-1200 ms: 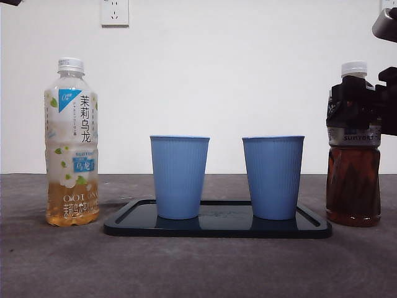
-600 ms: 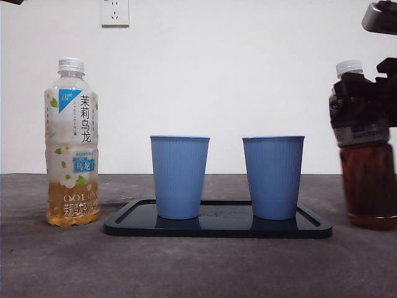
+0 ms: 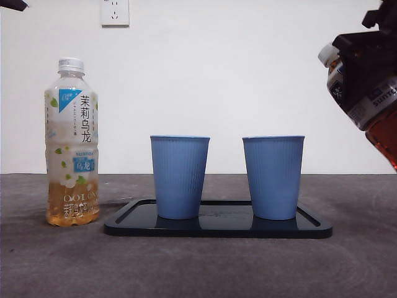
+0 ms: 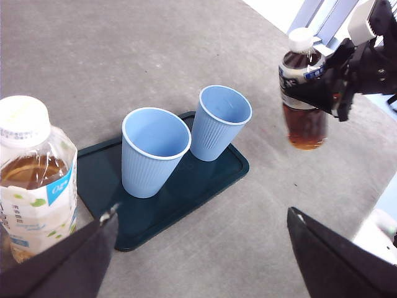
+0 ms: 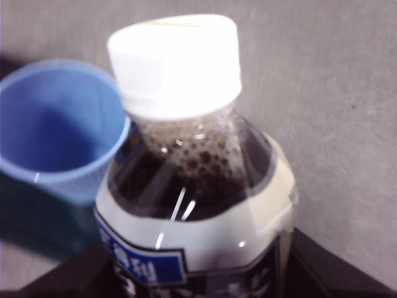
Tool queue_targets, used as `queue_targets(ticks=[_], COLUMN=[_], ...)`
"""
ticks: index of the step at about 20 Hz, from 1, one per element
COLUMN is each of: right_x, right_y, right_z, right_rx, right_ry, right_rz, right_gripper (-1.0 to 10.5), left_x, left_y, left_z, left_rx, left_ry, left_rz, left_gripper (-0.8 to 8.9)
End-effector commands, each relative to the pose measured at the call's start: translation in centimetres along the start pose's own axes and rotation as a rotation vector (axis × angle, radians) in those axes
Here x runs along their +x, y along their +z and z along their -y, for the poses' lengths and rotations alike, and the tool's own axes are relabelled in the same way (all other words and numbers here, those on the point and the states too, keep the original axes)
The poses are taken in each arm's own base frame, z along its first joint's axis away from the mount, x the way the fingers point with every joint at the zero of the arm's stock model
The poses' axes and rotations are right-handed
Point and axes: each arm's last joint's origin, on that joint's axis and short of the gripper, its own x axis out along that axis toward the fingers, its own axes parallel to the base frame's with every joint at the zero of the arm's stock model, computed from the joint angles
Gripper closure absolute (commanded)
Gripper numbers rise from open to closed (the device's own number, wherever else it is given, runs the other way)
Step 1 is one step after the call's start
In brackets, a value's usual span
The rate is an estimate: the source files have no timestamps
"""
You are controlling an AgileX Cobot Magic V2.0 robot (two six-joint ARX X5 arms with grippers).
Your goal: Pour the drink into the cup
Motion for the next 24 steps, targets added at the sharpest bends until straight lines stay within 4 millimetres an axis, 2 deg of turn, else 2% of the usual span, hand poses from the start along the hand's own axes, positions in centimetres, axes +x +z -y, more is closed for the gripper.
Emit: queue_targets(ticks=[1,7,11,17,24], right_x=[-0.6,-0.3,0.9,3.2,4.0], right_y=[1.7,3.5,4.3,3.8,3.5], right_z=[-0.3,-1.4,-2.2,-4.2,-6.6], right_rx=[-0.077,-0.248,-0.356,-0.547,-0.78], right_ry=[-0.002,-0.079,-0.131,-0.213,-0.326], right_rz=[-0.006,-0.165,-0.261,-0.377,-0.409], right_gripper=[7.6,7.6,7.6,7.6,7.6], left_x=[0.0,0.0,0.0,0.0,0.0], left_y=[0.2,0.3,0.3,0.3,0.3], left_z=[0.1,0.0,0.0,0.1,0.1], left_rx=[0.028,0.032,0.032,0.032,0.032], left_ry=[-0.006,-0.006,-0.006,-0.006,-0.007], left_rz=[0.008,0.01,0.009,0.01,0.009], left_gripper=[3.77,3.77,3.77,3.77,3.77])
